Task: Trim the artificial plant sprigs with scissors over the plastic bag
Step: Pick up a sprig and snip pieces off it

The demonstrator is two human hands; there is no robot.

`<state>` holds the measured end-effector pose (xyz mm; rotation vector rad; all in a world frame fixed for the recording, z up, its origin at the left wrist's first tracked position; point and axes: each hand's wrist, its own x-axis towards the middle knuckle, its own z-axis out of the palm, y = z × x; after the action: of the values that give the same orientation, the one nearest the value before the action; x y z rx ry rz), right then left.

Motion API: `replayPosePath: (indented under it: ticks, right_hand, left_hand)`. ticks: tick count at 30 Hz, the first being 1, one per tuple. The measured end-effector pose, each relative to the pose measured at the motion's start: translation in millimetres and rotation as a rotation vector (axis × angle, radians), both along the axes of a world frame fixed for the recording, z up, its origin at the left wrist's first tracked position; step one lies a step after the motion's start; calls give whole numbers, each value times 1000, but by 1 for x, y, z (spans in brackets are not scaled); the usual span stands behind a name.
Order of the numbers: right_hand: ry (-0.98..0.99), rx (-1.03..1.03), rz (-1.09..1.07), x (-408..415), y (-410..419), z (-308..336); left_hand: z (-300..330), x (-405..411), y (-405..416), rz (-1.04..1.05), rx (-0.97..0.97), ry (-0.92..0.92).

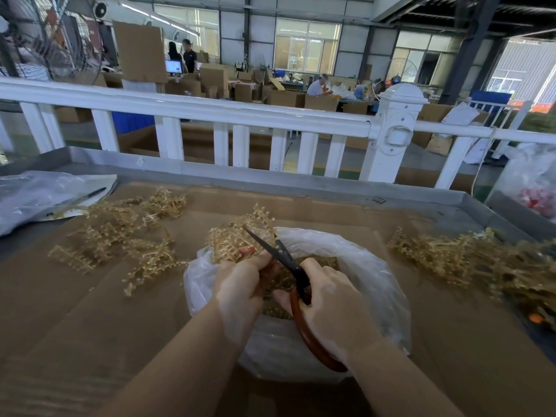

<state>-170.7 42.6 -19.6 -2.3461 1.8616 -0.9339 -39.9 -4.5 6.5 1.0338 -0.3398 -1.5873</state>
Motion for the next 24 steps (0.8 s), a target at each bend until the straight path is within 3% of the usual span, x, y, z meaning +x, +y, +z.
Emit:
replayPosePath:
  ticks: [15,24]
  right_hand:
    - [1,49,8,2,2,4]
    - [29,13,-3,3,1,3]
  left_hand:
    - [-5,-6,0,-70,61,84]
    - [6,-9,7,-117,101,226]
